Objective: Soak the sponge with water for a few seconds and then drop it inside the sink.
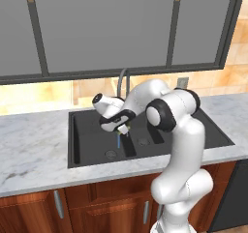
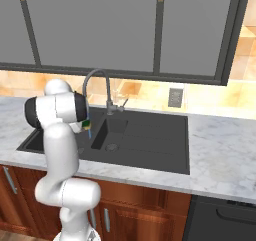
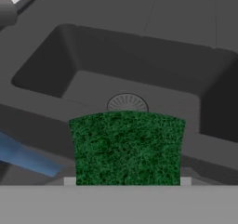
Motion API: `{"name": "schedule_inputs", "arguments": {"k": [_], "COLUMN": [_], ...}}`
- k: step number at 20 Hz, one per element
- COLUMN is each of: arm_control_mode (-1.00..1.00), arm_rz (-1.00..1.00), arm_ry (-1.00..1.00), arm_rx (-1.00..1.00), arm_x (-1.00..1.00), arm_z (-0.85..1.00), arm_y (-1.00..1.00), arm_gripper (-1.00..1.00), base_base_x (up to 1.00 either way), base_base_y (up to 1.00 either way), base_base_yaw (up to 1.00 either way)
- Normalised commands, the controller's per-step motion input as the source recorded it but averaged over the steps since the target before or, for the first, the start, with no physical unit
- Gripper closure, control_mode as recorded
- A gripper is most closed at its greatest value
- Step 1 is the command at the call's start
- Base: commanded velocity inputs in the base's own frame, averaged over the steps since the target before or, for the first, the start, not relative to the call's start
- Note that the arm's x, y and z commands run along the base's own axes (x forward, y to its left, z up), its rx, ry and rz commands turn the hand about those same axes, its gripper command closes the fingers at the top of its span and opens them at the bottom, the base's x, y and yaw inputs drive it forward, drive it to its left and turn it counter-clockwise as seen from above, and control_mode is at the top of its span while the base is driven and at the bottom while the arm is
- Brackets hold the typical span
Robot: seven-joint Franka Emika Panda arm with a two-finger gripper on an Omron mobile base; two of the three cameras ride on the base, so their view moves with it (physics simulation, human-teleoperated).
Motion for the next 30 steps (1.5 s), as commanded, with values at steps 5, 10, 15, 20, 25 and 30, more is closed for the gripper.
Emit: {"name": "schedule_inputs", "arguments": {"k": [5, 10, 15, 20, 25, 30], "arm_control_mode": [-1.0, -1.0, -1.0, -1.0, -1.0, -1.0], "arm_rz": [-0.02, -0.02, -0.02, -0.03, -0.03, -0.02], "arm_ry": [0.0, 0.0, 0.0, 0.0, 0.0, 0.0], "arm_rx": [0.0, 0.0, 0.0, 0.0, 0.0, 0.0], "arm_x": [0.22, 0.15, 0.15, 0.24, 0.32, 0.18], "arm_z": [-0.17, -0.17, -0.13, -0.13, -0.22, -0.18], "arm_y": [0.1, 0.09, 0.11, 0.04, 0.0, 0.05], "arm_gripper": [1.0, 1.0, 1.0, 1.0, 1.0, 1.0], "base_base_x": [0.0, 0.0, 0.0, 0.0, 0.0, 0.0], "base_base_y": [0.0, 0.0, 0.0, 0.0, 0.0, 0.0], "base_base_yaw": [0.0, 0.0, 0.0, 0.0, 0.0, 0.0]}}
